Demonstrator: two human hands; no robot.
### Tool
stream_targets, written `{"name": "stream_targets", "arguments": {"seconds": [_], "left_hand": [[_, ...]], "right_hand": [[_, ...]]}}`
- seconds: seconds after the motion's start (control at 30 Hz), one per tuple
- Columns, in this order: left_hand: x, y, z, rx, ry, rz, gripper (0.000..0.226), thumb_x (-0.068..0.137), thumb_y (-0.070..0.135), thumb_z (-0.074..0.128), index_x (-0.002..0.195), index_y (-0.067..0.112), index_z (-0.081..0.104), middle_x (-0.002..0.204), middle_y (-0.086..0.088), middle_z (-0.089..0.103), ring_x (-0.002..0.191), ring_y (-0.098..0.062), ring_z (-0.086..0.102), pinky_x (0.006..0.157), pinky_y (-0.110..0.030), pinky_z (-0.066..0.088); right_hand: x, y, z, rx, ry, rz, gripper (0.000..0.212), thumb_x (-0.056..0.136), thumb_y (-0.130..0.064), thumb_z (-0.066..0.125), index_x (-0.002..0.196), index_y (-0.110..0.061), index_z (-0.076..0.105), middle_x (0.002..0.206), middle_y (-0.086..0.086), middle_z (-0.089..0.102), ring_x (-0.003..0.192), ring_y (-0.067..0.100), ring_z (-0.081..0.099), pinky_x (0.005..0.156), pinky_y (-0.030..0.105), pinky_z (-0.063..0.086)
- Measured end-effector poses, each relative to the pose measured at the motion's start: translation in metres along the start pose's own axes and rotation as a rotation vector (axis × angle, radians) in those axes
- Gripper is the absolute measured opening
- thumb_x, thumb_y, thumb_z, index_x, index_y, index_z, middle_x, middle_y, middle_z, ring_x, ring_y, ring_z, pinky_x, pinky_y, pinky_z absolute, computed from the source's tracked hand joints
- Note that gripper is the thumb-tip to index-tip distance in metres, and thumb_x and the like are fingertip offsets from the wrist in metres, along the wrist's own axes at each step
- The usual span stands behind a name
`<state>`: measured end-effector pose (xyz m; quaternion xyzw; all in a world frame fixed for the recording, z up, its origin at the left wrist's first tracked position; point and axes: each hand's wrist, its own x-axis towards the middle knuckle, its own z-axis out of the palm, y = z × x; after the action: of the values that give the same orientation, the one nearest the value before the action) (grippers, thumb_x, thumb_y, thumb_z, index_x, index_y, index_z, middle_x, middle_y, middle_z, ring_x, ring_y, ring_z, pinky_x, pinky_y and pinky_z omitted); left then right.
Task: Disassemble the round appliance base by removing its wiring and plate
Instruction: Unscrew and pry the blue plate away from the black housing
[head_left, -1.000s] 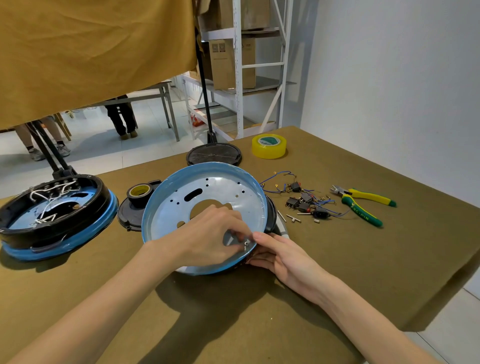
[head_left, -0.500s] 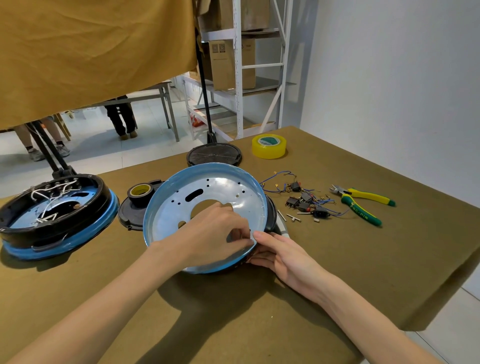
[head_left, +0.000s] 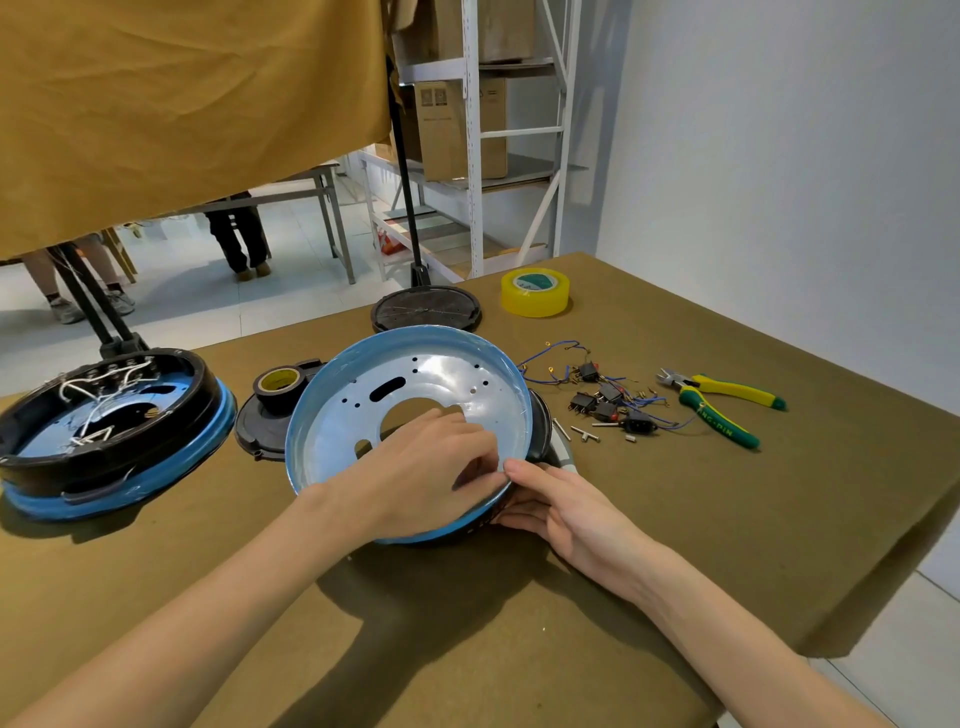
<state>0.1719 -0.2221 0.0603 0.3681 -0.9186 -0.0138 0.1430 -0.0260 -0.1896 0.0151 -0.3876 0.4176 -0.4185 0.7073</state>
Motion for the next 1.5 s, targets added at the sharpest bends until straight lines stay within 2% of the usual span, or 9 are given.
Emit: {"name": "stream_targets", "arguments": {"seconds": [0.2,0.47,0.73,0.87,1.0,1.13,1.23,1.33,1.5], "left_hand": [[0.000,-0.003,-0.007,-0.127,-0.099,-0.051,0.013,0.096,0.037,0.069,0.109,0.039,0.073,0.098,0.021,0.063,0.092,-0.002,0.055,0.082,-0.025,0.048],[0.008,0.008,0.002,0.238,-0.057,0.106,0.037,0.107,0.040,0.027,0.093,0.023,0.057,0.089,0.007,0.058,0.083,-0.015,0.048,0.086,-0.029,0.037],[0.008,-0.002,-0.002,0.186,-0.070,0.012,0.042,0.103,0.053,0.029,0.086,0.029,0.059,0.079,0.014,0.053,0.072,-0.007,0.045,0.073,-0.026,0.030],[0.001,-0.005,-0.002,0.089,-0.047,-0.075,0.023,0.103,0.047,0.046,0.094,0.030,0.059,0.083,0.016,0.057,0.072,-0.005,0.052,0.065,-0.024,0.036],[0.003,-0.007,-0.012,-0.053,-0.055,-0.284,0.016,0.103,0.044,0.053,0.095,0.032,0.059,0.085,0.017,0.061,0.078,-0.004,0.059,0.067,-0.021,0.050],[-0.003,-0.006,-0.018,-0.196,0.060,-0.382,0.015,0.102,0.044,0.055,0.093,0.034,0.060,0.085,0.016,0.065,0.079,-0.003,0.062,0.071,-0.026,0.056],[-0.018,0.004,-0.014,-0.316,0.104,-0.400,0.013,0.101,0.046,0.055,0.093,0.038,0.059,0.084,0.016,0.067,0.085,0.002,0.062,0.070,-0.024,0.056],[-0.034,0.011,-0.007,-0.378,0.205,-0.425,0.012,0.101,0.044,0.055,0.092,0.038,0.060,0.083,0.015,0.067,0.087,0.000,0.063,0.072,-0.025,0.055],[-0.051,0.008,-0.012,-0.370,0.547,-0.425,0.015,0.101,0.041,0.054,0.091,0.032,0.061,0.082,0.018,0.063,0.087,-0.007,0.061,0.075,-0.025,0.049]], "right_hand": [[0.000,-0.001,0.001,0.000,0.006,0.013,0.042,0.096,-0.029,0.065,0.129,-0.004,0.063,0.116,0.015,0.074,0.110,0.026,0.069,0.097,0.035,0.057],[-0.002,-0.003,0.001,-0.004,0.022,0.007,0.045,0.092,-0.029,0.069,0.127,-0.001,0.063,0.119,0.023,0.070,0.109,0.028,0.069,0.100,0.040,0.056],[0.001,-0.014,-0.001,-0.075,0.018,0.095,0.044,0.094,-0.038,0.069,0.121,-0.003,0.067,0.101,0.019,0.076,0.097,0.029,0.075,0.084,0.034,0.060],[0.010,-0.024,0.010,-0.473,0.096,0.220,0.066,0.095,-0.065,0.052,0.128,-0.007,0.048,0.096,0.015,0.073,0.070,0.023,0.073,0.058,0.029,0.054],[0.005,-0.032,0.003,-1.009,0.250,0.121,0.070,0.087,-0.082,0.043,0.109,-0.015,0.045,0.075,0.001,0.065,0.057,0.012,0.065,0.054,0.027,0.045],[-0.002,-0.032,0.001,-1.125,0.401,-0.089,0.057,0.088,-0.073,0.053,0.100,-0.018,0.049,0.081,-0.005,0.063,0.064,0.008,0.060,0.051,0.026,0.042],[0.005,-0.038,0.011,-1.083,0.253,-0.082,0.045,0.096,-0.054,0.056,0.071,-0.016,0.060,0.062,-0.001,0.067,0.041,0.008,0.053,0.042,0.020,0.042],[0.012,-0.045,0.016,-1.033,0.170,-0.002,0.028,0.103,-0.032,0.049,0.089,-0.010,0.060,0.068,0.006,0.075,0.040,0.012,0.057,0.038,0.019,0.040],[0.016,-0.065,0.003,-0.807,0.299,-0.227,0.023,0.104,-0.024,0.044,0.104,-0.002,0.046,0.064,0.014,0.071,0.047,0.027,0.067,0.039,0.031,0.049]]}}
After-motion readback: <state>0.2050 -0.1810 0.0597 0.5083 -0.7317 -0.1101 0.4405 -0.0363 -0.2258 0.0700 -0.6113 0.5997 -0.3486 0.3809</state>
